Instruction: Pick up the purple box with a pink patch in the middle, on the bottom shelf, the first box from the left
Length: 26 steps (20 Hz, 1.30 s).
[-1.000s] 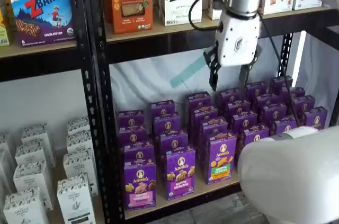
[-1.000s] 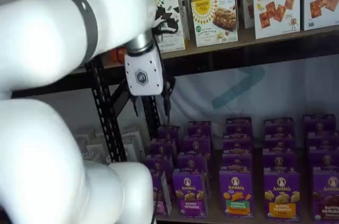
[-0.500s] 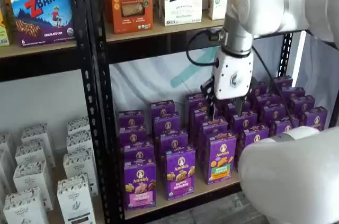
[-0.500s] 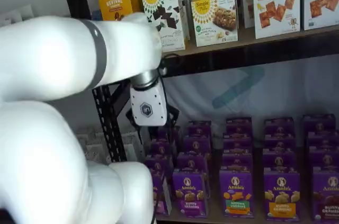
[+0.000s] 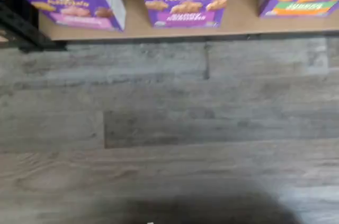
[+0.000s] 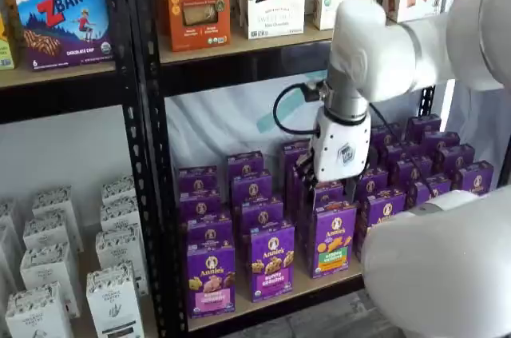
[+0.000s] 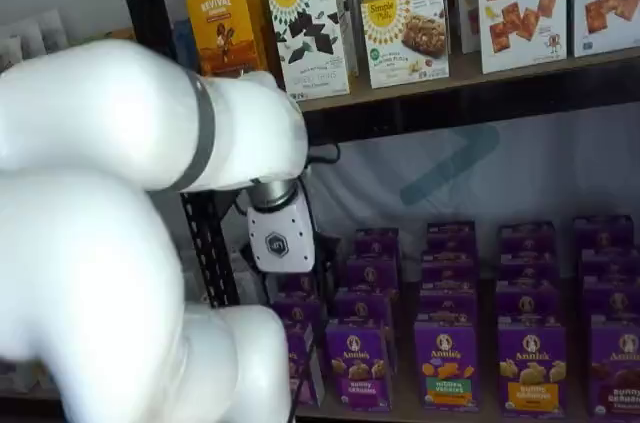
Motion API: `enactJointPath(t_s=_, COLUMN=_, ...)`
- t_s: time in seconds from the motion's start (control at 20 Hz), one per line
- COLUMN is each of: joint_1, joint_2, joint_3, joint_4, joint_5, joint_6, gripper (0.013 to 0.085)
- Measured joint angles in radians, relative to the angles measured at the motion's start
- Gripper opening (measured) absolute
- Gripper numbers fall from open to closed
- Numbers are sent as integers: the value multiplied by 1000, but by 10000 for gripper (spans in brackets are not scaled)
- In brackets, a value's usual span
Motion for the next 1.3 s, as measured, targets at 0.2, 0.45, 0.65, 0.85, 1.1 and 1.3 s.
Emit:
enactJointPath(t_s=0.2, joint_1=18, joint_2=78, joint_3=18, joint_4=72, joint_5=-70, joint_6=-27, gripper=850)
enactJointPath(t_s=0.45, joint_1=71, joint_2=201, joint_3=23, joint_4=6, joint_5=-182, joint_6=63, gripper=850)
enactJointPath(t_s=0.65, joint_1=103, joint_2=314, joint_3=-4, joint_4=-99, joint_5=-240, joint_6=172, gripper=850)
enactJointPath(t_s=0.85, joint_1=118, joint_2=423, joint_3=-30, joint_4=-132, joint_5=-331, joint_6=217, gripper=850)
enactJointPath(t_s=1.1, joint_1=135, joint_2=565, joint_3=-84, joint_4=-136, joint_5=-431, joint_6=241, gripper=850)
enactJointPath(t_s=1.3, joint_1=146, joint_2=632, joint_3=-117, joint_4=-133, joint_5=-466, joint_6=251, gripper=850)
